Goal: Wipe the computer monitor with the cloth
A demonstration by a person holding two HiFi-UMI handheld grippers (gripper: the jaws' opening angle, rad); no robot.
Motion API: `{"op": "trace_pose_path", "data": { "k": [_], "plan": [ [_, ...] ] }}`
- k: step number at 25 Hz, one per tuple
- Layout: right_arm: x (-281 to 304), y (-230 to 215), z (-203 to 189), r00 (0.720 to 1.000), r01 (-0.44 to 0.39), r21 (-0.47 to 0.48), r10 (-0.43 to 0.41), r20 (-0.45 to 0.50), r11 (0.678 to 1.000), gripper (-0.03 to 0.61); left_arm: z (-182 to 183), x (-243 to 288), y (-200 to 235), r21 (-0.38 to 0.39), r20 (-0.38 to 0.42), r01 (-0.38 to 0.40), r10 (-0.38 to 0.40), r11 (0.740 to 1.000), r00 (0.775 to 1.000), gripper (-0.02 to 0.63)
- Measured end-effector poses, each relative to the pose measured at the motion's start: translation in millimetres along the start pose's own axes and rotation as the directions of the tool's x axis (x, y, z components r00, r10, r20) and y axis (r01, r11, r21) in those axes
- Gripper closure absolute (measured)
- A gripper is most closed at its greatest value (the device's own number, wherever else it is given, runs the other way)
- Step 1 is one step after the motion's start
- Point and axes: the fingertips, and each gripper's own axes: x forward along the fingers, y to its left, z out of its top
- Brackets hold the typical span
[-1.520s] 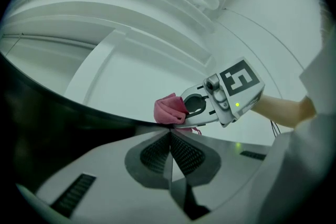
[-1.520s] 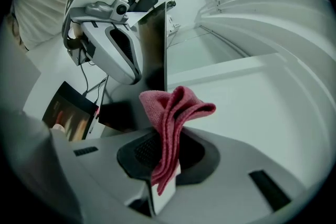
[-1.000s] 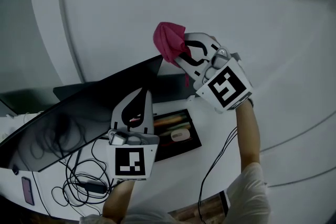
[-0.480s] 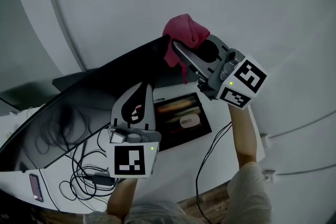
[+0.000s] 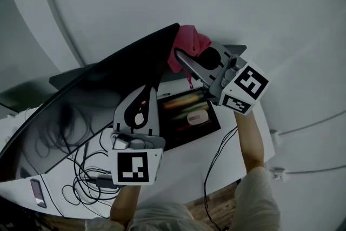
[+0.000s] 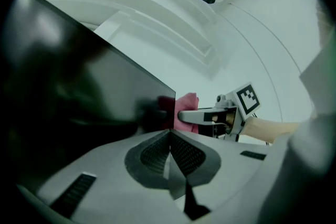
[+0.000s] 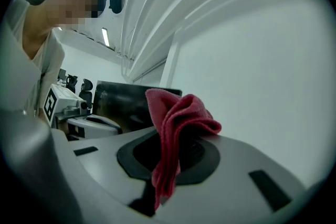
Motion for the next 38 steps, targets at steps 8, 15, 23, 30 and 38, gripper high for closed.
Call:
{"op": "trace_pose_path", "data": {
  "k": [8,15,23,30,38],
  "plan": [
    [8.5,18.3,-97.0,0.994,-0.042,0.123,0.054,-0.092,0.991,0.525,-38.4,-7.0,8.6,0.012,-0.055,-0.007,0.007,1.0,0.998,0.598],
    [16.3,35.9,-190.4,0.971,-0.061,0.162,0.097,-0.22,0.985,0.525,-78.1,-8.3,21.4,-0.002,-0.131,-0.026,0.026,1.0,0.991,0.598],
    [22.2,57.2,-281.5,0.928,-0.067,0.296,0.169,-0.333,0.953,0.525,-110.1,-9.8,31.8,-0.013,-0.195,-0.04,0.037,0.999,0.98,0.598],
    [22.9,59.9,-298.3,0.923,-0.072,0.36,0.199,-0.33,0.93,0.525,-116.3,-7.9,35.4,-0.029,-0.202,-0.046,0.039,0.999,0.979,0.598],
    [22.8,61.9,-306.4,0.92,-0.061,0.387,0.203,-0.336,0.92,0.525,-121.4,-10.6,33.3,-0.037,-0.217,-0.047,0.038,0.998,0.975,0.598]
  ]
}}
